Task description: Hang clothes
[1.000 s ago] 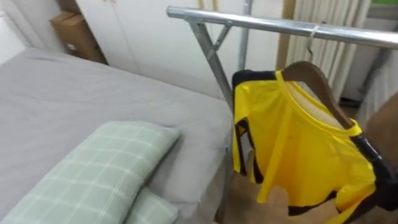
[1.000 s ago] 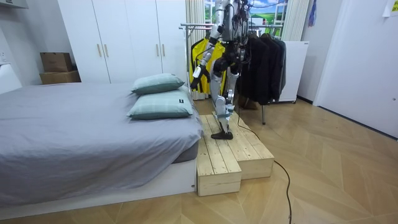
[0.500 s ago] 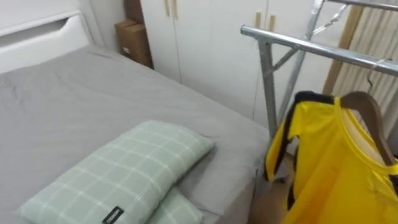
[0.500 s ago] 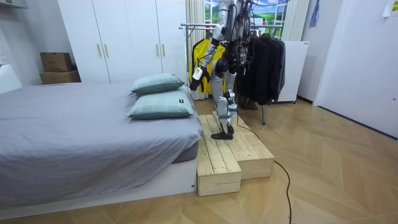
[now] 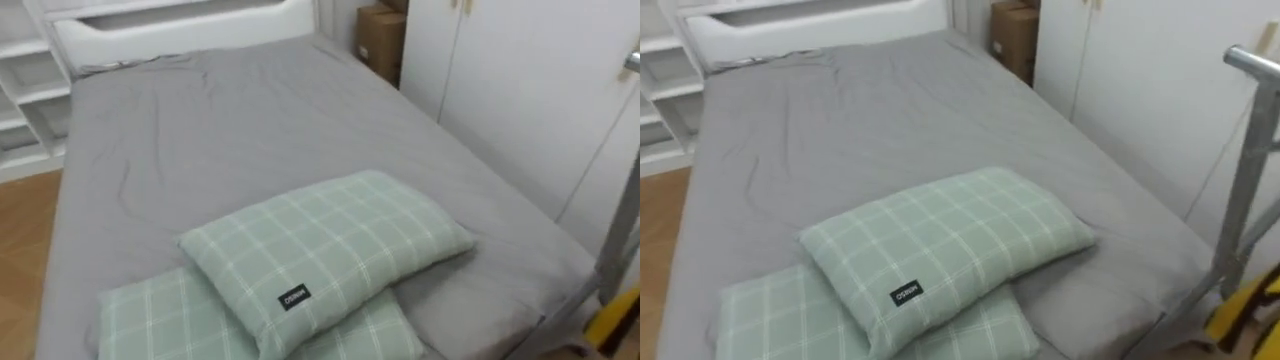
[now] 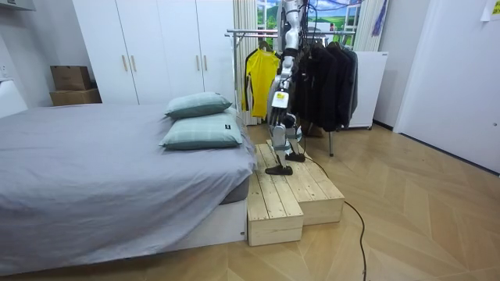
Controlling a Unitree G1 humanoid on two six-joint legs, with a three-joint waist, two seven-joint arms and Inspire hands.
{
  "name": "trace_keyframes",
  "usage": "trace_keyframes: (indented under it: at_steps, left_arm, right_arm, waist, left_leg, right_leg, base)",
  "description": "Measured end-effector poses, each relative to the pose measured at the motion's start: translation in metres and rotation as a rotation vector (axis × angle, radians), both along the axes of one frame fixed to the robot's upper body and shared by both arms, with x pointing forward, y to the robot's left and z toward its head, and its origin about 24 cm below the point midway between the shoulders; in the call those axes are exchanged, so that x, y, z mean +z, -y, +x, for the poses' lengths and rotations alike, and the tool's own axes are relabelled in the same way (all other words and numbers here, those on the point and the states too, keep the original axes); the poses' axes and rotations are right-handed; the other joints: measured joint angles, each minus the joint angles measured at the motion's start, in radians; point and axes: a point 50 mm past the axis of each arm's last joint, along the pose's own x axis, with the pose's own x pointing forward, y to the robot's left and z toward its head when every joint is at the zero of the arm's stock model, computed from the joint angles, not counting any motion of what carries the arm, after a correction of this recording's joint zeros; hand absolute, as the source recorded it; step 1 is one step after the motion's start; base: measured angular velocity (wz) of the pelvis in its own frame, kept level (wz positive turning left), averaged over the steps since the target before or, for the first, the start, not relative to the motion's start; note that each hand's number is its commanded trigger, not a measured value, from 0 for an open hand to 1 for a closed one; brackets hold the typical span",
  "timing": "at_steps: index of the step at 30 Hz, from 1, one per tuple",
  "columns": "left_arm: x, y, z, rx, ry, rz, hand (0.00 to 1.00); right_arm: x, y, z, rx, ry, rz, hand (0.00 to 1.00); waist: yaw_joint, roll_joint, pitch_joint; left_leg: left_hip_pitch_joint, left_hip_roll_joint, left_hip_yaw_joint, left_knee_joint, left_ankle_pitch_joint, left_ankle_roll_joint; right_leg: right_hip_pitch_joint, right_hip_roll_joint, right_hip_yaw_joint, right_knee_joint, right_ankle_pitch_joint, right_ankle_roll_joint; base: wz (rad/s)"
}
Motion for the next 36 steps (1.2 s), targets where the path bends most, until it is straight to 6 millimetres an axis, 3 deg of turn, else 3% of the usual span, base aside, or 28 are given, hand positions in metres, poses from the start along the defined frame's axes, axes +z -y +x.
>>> trace_keyframes:
  at_steps: [6, 11, 18, 28, 33, 36]
  left_arm:
    - [0.000, 0.001, -0.006, 0.006, -0.006, -0.001, 0.00]
    - [0.002, 0.001, 0.019, -0.020, 0.067, 0.005, 0.00]
    - [0.003, 0.002, 0.031, -0.041, 0.101, 0.026, 0.00]
    - [0.001, 0.010, 0.030, -0.032, 0.097, -0.002, 0.00]
    - [0.000, 0.011, 0.029, -0.041, 0.091, -0.008, 0.00]
    - [0.000, 0.011, 0.028, -0.042, 0.088, -0.016, 0.00]
  right_arm:
    - [-0.002, -0.008, -0.001, 0.119, -0.010, 0.015, 0.00]
    - [-0.004, -0.010, -0.012, 0.120, -0.038, 0.026, 0.00]
    - [-0.006, -0.010, -0.027, 0.038, -0.063, 0.057, 0.00]
    - [-0.008, -0.010, -0.036, -0.031, -0.071, 0.105, 0.00]
    - [-0.008, -0.011, -0.036, -0.039, -0.063, 0.123, 0.00]
    - [-0.008, -0.012, -0.036, -0.038, -0.061, 0.136, 0.00]
  waist:
    - [0.019, 0.008, 0.0037]
    - [-0.002, -0.002, 0.0023]
    - [-0.019, -0.004, 0.0031]
    - [-0.021, -0.007, -0.0031]
    - [-0.027, -0.009, -0.0021]
    - [-0.028, -0.021, 0.0017]
  left_leg:
    - [-0.013, -0.004, -0.042, 0.031, -0.012, 0.002]
    - [-0.025, -0.015, -0.070, 0.033, -0.004, -0.004]
    - [-0.016, -0.017, -0.072, 0.031, 0.003, -0.009]
    - [-0.021, -0.015, -0.063, 0.022, 0.017, -0.020]
    - [-0.031, -0.020, -0.077, 0.025, 0.025, -0.022]
    - [-0.036, -0.027, -0.082, 0.028, 0.035, -0.019]
  right_leg:
    - [0.016, 0.007, 0.006, 0.003, 0.000, 0.000]
    - [0.020, 0.008, 0.006, 0.002, -0.003, 0.004]
    - [0.031, 0.009, 0.006, -0.004, -0.007, 0.011]
    - [0.032, 0.011, 0.004, -0.031, -0.008, 0.012]
    - [0.032, 0.011, -0.002, -0.031, -0.016, 0.012]
    - [0.032, 0.008, -0.009, -0.031, -0.035, 0.012]
  base:
    - [0.17]
    - [0.16]
    - [0.01]
    - [-0.02]
    - [0.07]
    - [0.14]
